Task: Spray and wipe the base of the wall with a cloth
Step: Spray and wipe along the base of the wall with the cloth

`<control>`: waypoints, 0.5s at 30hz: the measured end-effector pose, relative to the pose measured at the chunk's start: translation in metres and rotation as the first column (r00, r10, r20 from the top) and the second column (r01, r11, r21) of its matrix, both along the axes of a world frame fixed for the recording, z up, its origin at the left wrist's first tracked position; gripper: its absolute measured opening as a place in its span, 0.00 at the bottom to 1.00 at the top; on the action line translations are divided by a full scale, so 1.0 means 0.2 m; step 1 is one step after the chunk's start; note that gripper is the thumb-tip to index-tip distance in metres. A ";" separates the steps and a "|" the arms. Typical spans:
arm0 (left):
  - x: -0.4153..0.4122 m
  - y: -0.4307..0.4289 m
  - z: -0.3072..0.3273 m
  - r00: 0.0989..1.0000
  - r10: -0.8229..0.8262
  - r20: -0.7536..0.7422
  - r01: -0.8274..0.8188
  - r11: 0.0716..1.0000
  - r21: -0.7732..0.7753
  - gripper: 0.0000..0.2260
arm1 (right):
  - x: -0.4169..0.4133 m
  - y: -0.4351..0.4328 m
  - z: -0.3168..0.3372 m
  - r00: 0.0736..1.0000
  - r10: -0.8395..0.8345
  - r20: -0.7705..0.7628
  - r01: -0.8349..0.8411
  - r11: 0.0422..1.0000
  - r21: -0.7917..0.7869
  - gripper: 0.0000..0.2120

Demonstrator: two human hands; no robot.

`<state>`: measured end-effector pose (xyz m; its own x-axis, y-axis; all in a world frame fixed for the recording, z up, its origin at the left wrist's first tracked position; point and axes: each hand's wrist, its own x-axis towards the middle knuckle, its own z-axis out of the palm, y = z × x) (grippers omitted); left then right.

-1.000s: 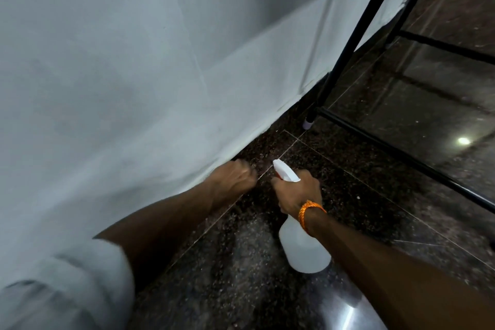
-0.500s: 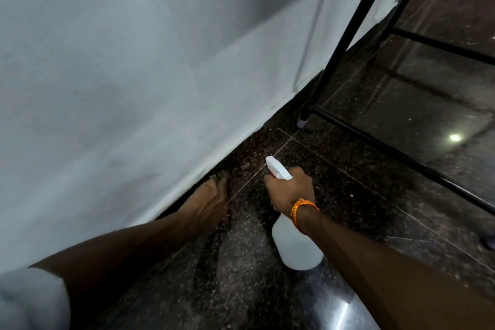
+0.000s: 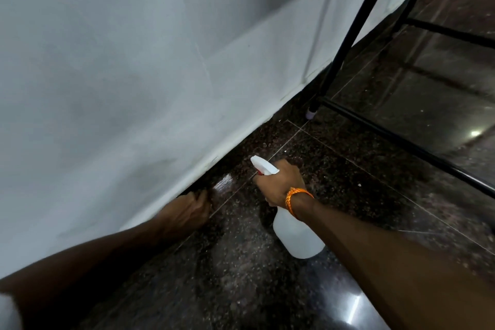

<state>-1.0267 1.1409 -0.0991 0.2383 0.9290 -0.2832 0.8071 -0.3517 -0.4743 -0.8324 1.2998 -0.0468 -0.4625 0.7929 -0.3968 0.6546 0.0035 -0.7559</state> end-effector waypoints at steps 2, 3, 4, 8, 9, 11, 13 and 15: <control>0.03 -0.07 0.09 0.991 0.091 0.095 -0.089 0.996 -0.023 0.20 | -0.01 -0.03 0.02 0.998 0.054 0.027 -0.055 0.998 0.036 0.12; 0.05 -0.09 0.13 0.969 0.210 0.126 -0.197 0.974 -0.110 0.23 | -0.02 -0.05 0.03 0.997 0.073 0.036 -0.074 0.996 0.047 0.13; 0.06 -0.07 0.16 0.934 0.328 0.141 -0.300 0.935 -0.191 0.29 | -0.03 -0.05 0.04 0.996 0.077 0.032 -0.079 0.995 0.053 0.15; 0.13 -0.04 0.24 0.872 0.482 0.083 -0.431 0.837 -0.336 0.24 | -0.07 -0.12 0.07 0.993 0.110 0.029 -0.112 0.992 0.065 0.16; 0.14 -0.04 0.25 0.886 0.460 0.054 -0.421 0.848 -0.322 0.17 | -0.07 -0.14 0.08 0.991 0.127 0.041 -0.130 0.989 0.067 0.15; 0.15 -0.05 0.24 0.911 0.408 0.050 -0.382 0.886 -0.264 0.12 | -0.06 -0.18 0.08 0.986 0.158 0.060 -0.162 0.983 0.083 0.14; 0.13 -0.06 0.21 0.952 0.304 -0.019 -0.301 0.930 -0.212 0.11 | -0.05 -0.21 0.08 0.986 0.150 0.067 -0.156 0.983 0.092 0.13; 0.12 -0.06 0.19 0.981 0.143 -0.130 -0.170 0.960 -0.222 0.05 | -0.04 -0.22 0.07 0.991 0.114 0.065 -0.120 0.989 0.088 0.13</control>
